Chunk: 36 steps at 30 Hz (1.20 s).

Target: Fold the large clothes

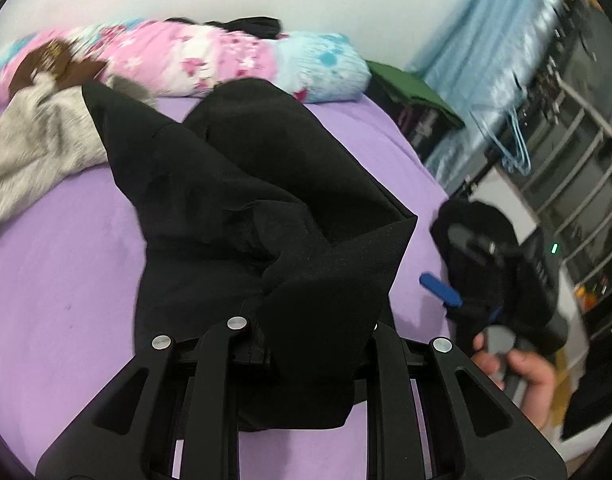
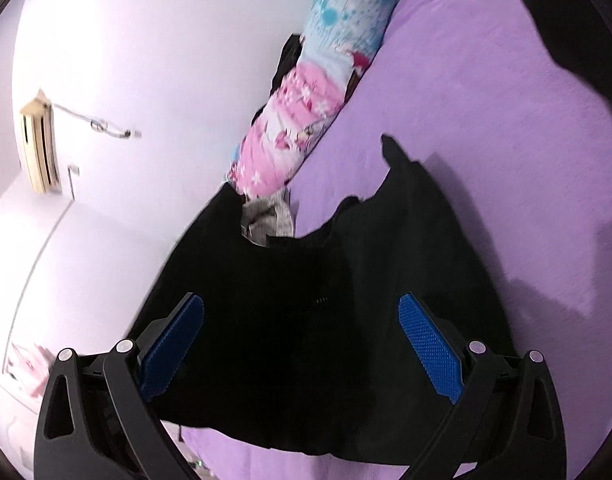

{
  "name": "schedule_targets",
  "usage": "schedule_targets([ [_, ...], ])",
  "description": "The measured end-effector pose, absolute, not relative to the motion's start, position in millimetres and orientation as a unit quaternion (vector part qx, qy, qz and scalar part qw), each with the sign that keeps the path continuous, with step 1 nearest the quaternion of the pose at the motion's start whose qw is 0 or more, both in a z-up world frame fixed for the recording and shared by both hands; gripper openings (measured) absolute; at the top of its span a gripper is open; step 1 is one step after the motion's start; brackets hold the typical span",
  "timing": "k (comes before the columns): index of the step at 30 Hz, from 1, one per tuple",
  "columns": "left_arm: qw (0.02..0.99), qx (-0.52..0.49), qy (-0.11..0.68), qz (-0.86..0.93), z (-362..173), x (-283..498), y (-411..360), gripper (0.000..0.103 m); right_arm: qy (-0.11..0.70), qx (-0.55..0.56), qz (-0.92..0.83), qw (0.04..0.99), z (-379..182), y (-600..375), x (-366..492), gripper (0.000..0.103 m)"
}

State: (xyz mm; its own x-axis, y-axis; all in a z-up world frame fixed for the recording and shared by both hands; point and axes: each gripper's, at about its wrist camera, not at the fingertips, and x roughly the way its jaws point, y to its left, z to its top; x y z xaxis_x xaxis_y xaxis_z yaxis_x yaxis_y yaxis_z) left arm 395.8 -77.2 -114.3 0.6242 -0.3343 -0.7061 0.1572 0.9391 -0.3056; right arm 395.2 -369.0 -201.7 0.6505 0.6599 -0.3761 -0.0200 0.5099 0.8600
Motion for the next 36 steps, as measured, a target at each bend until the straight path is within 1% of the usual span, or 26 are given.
schedule_targets([
  [7,0.893,-0.031,0.42,-0.159,-144,394,-156,0.017,0.347,0.476,0.227,0.775,-200,-403,395,0.096],
  [13,0.887,0.042,0.434,-0.152,-195,389,-203,0.017,0.37,0.481,0.214,0.766,-208,-425,399,0.096],
  [19,0.884,0.116,0.431,-0.139,-238,378,-229,0.017,0.408,0.447,0.215,0.766,-213,-419,404,0.096],
  [25,0.885,0.179,0.41,-0.127,-259,371,-248,0.018,0.436,0.402,0.237,0.77,-215,-403,413,0.096],
  [29,0.884,0.215,0.398,-0.122,-270,367,-253,0.019,0.437,0.382,0.303,0.756,-215,-395,420,0.096],
  [33,0.878,0.259,0.382,-0.13,-274,360,-254,0.021,0.424,0.413,0.372,0.715,-222,-391,429,0.096],
  [36,0.872,0.284,0.374,-0.137,-271,354,-251,0.03,0.434,0.409,0.396,0.699,-229,-383,437,0.097],
])
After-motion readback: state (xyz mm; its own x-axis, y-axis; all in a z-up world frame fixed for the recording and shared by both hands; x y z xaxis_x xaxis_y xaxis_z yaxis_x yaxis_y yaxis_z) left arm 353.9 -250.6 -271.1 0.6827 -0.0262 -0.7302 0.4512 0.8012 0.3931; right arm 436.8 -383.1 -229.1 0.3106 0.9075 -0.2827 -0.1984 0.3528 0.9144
